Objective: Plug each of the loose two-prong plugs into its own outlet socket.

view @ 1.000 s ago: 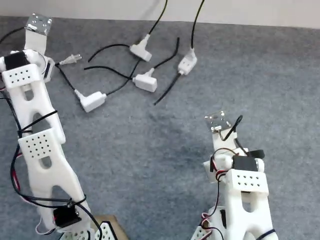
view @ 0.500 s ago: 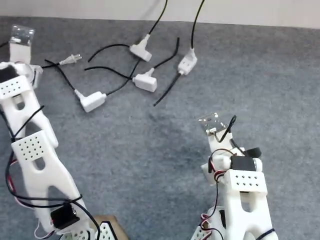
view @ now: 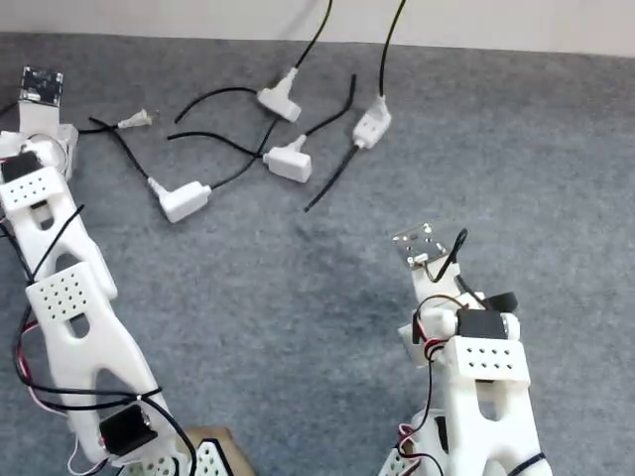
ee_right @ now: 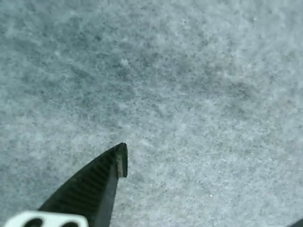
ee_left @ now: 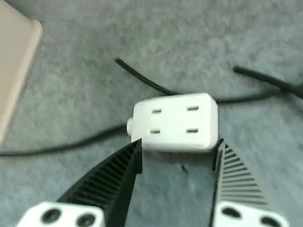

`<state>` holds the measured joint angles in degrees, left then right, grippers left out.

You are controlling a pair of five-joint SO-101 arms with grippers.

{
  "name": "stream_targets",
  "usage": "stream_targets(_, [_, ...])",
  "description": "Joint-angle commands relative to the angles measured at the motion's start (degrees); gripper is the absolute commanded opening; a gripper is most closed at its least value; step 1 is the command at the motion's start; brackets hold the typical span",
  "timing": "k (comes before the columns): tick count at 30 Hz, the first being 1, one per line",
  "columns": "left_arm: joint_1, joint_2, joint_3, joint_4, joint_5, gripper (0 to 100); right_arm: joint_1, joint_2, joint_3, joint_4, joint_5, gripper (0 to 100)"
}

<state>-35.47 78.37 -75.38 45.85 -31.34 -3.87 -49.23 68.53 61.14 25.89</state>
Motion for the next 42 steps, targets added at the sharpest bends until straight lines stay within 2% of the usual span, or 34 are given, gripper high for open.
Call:
stream_targets(1, [1.71, 0.75, -1.36, -7.47, 0.09, 24, -0.4, -0.84, -0.31, 0.66, 0.7, 54.6])
stream_targets(4, [1.54, 1.1, -1.54, -8.97, 0.0, 24, -1.45, -0.84, -0.31, 0.66, 0.7, 54.6])
stream_targets(9, [0.57, 1.63, -1.1, -20.84, 0.0, 24, -2.15, -0.84, -0.22, 0.66, 0.7, 54.6])
stream_targets(11, [0.4, 1.71, -0.92, -20.48, 0.09, 24, -2.15, -0.84, -0.22, 0.66, 0.7, 54.6])
stream_targets(14, [0.04, 1.63, 0.22, -14.24, 0.09, 20, -2.15, -0.84, -0.22, 0.66, 0.7, 54.6])
stream_targets(18, [-0.22, 1.63, 0.66, -8.62, -0.09, 0, -2.15, -0.84, -0.22, 0.66, 0.7, 54.6])
stream_targets(20, [-0.31, 1.45, 0.48, -4.04, -3.34, 3, -2.15, -0.84, -0.22, 0.75, 0.7, 54.6])
stream_targets(22, [-0.31, 1.19, 0.4, 0.7, -7.03, 0, -2.15, -0.84, -0.22, 0.75, 0.7, 54.6])
stream_targets(28, [-1.54, 0.22, -4.53, 18.2, -7.3, 1, -2.15, -0.84, -0.22, 0.75, 0.7, 54.6])
stream_targets(32, [-2.68, -0.92, -14.81, 33.76, -7.21, 1, -2.24, -0.84, -0.22, 0.75, 0.79, 54.6])
stream_targets(34, [-3.91, -1.36, -20.7, 37.45, -5.36, 1, -2.24, -0.84, -0.22, 0.75, 0.79, 54.6])
stream_targets(35, [-4.7, -1.89, -20.62, 36.31, -3.25, 1, -2.24, -0.84, -0.22, 0.75, 0.79, 54.6])
stream_targets(38, [-7.69, -4.79, -19.56, 24.79, 2.11, 2, -2.24, -0.84, 0.04, 0.75, 0.79, 54.6])
stream_targets(40, [-9.36, -4.97, -18.51, 18.81, 4.4, 9, -2.24, -0.84, 1.01, 0.75, 2.29, 54.6])
stream_targets(42, [-9.8, -4.97, -17.1, 15.65, 3.6, 18, -2.24, -0.84, 1.63, 0.75, 3.25, 54.6])
